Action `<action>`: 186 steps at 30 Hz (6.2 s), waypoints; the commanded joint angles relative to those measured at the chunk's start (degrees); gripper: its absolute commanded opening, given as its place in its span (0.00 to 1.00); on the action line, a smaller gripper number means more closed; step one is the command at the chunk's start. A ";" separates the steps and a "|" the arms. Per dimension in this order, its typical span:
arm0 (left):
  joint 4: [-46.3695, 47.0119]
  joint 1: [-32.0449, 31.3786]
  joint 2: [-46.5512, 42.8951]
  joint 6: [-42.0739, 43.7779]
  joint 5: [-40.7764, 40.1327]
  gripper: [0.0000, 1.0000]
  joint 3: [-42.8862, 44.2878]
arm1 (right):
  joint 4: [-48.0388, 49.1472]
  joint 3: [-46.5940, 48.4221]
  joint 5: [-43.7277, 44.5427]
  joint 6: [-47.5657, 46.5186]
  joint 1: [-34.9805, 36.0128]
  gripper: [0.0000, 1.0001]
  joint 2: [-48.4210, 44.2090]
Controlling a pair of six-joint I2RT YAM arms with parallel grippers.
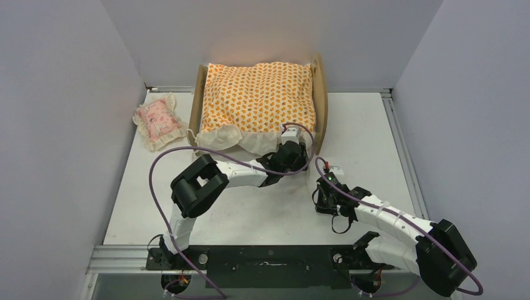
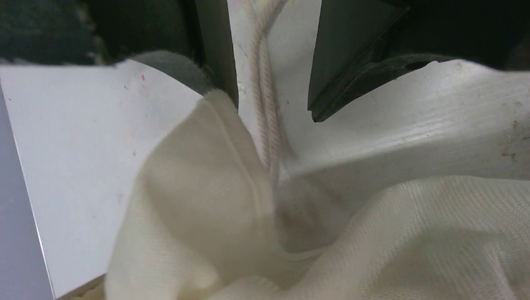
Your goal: Set up the pet bed
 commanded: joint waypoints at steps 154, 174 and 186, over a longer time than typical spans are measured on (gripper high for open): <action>-5.15 2.13 3.64 -5.00 -9.92 0.42 8.40 | 53.74 2.70 -25.70 -21.60 -25.46 0.05 18.14; -10.28 -1.42 14.51 -5.68 -22.60 0.49 15.59 | 53.70 1.02 -27.04 -19.66 -25.29 0.05 16.19; -20.77 -2.65 15.97 -6.61 -26.71 0.00 13.21 | 51.75 0.02 -26.78 -19.35 -25.23 0.05 13.11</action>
